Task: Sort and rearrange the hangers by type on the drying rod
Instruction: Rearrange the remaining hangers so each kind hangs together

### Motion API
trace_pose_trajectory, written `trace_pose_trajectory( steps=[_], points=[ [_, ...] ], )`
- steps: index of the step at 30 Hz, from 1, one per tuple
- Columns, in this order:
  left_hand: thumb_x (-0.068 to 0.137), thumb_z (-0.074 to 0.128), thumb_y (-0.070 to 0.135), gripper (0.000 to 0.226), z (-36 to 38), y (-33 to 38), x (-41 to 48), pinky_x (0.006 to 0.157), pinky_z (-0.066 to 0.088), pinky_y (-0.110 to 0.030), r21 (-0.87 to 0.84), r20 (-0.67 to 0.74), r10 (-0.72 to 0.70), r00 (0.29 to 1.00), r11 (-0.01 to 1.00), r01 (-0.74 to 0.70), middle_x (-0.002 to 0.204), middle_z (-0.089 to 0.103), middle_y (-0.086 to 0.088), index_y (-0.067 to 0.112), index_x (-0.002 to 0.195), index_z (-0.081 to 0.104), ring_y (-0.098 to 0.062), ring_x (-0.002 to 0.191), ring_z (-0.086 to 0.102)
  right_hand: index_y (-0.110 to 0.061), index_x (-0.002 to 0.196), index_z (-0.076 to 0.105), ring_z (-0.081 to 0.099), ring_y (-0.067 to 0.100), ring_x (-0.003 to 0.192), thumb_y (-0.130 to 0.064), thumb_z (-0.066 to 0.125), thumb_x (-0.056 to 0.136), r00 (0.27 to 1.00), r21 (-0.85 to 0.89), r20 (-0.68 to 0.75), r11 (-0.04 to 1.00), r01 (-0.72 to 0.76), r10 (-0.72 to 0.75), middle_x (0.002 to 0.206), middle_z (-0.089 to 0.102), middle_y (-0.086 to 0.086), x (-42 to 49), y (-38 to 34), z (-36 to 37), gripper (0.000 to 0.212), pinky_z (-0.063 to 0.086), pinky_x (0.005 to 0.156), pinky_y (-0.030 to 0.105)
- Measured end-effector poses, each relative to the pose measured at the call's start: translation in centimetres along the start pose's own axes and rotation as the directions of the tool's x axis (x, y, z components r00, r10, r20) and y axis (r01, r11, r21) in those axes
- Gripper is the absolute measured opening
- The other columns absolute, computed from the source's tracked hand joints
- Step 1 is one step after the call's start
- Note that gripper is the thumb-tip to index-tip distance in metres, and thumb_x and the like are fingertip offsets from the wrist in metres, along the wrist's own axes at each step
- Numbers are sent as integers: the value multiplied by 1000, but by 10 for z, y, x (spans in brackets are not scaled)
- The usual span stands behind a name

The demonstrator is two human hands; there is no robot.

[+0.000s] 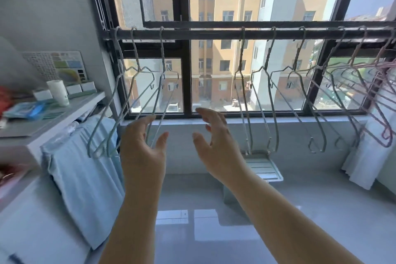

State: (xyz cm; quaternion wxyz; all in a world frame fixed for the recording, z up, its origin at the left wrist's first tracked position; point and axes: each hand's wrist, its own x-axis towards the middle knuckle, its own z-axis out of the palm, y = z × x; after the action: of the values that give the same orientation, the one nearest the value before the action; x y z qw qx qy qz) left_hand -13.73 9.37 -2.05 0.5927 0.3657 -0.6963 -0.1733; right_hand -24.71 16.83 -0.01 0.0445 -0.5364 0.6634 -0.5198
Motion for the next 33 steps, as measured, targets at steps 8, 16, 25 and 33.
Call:
trace_pose_trajectory(
  steps=[8,16,25,33],
  points=[
    [87,56,12,21,-8,-29,-1,77,41,-20,29,268,-253,930,967,254,95,63,3,12,108,59,-17,94,62,-18,140,28,45,12,119,-18,43,96,935,188,309,952,-242,177,140,41,1,22,-6,63,47,40,86,12],
    [85,59,12,22,3,-19,-3,80,50,-27,22,354,-206,912,977,212,86,69,6,18,105,65,-12,83,65,-4,123,48,58,9,61,-2,45,93,876,602,335,636,-483,348,89,66,3,40,-11,64,30,47,47,13],
    [83,61,15,13,30,-4,-9,64,42,-4,-24,417,-184,890,977,214,75,68,13,23,93,65,-2,74,64,-5,122,49,59,4,48,-2,38,96,878,650,255,601,-465,404,87,65,3,34,-5,33,29,44,39,14],
    [82,61,12,19,46,11,-19,73,49,-15,-101,444,-144,884,973,210,83,72,9,23,98,67,-2,77,66,-7,118,50,60,5,50,-3,39,96,881,676,159,602,-426,445,85,65,5,25,7,12,25,47,41,17]
  ],
)
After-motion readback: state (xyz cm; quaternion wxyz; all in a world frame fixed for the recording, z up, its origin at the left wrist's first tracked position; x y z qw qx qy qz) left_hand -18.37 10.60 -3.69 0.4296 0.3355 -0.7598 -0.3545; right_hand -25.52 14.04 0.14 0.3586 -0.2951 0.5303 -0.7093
